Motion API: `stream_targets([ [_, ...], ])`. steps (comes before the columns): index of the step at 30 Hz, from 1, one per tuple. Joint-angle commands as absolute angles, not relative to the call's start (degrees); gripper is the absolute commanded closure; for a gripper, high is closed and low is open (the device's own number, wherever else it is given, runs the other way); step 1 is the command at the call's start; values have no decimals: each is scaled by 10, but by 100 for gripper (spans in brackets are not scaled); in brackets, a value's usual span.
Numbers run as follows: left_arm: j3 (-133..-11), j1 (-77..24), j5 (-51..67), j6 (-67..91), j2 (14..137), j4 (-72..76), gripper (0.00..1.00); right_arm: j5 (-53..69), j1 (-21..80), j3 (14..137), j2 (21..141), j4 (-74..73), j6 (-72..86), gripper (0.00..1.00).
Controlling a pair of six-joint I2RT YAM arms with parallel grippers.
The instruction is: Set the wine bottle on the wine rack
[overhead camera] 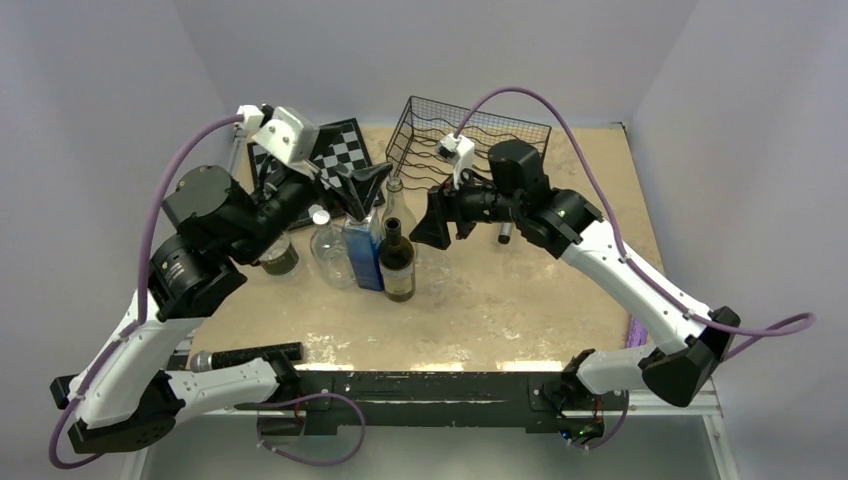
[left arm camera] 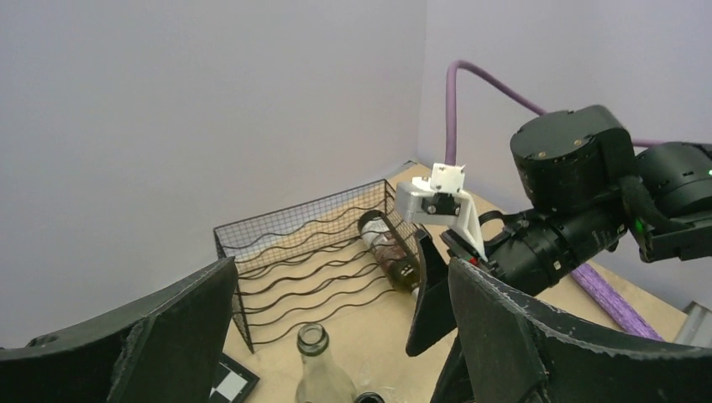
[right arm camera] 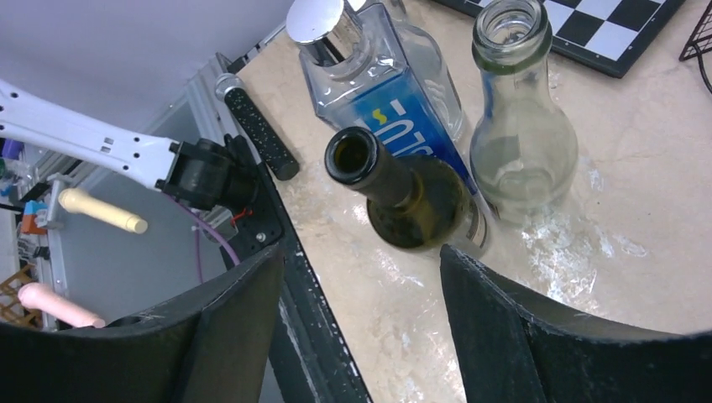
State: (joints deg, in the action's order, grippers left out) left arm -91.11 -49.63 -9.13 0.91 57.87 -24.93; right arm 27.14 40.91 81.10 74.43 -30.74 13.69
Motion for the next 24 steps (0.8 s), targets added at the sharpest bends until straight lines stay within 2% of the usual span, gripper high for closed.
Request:
stream_targets([
  [1,-926,-497,-144,-21,555,-238,1,257,437,840,762,-277,111,28],
  [7,-926,-497,-151,-13,541,-253,1,208,476,839,796,-250,76,24],
  [16,-926,-497,-154,-13,536,-276,1,140,510,848,853,-224,21,27],
  [21,-923,-497,-155,-26,539,-278,1,121,511,860,878,-219,17,34],
  [24,-923,-497,-155,-33,542,-277,1,117,511,861,884,-215,20,42],
])
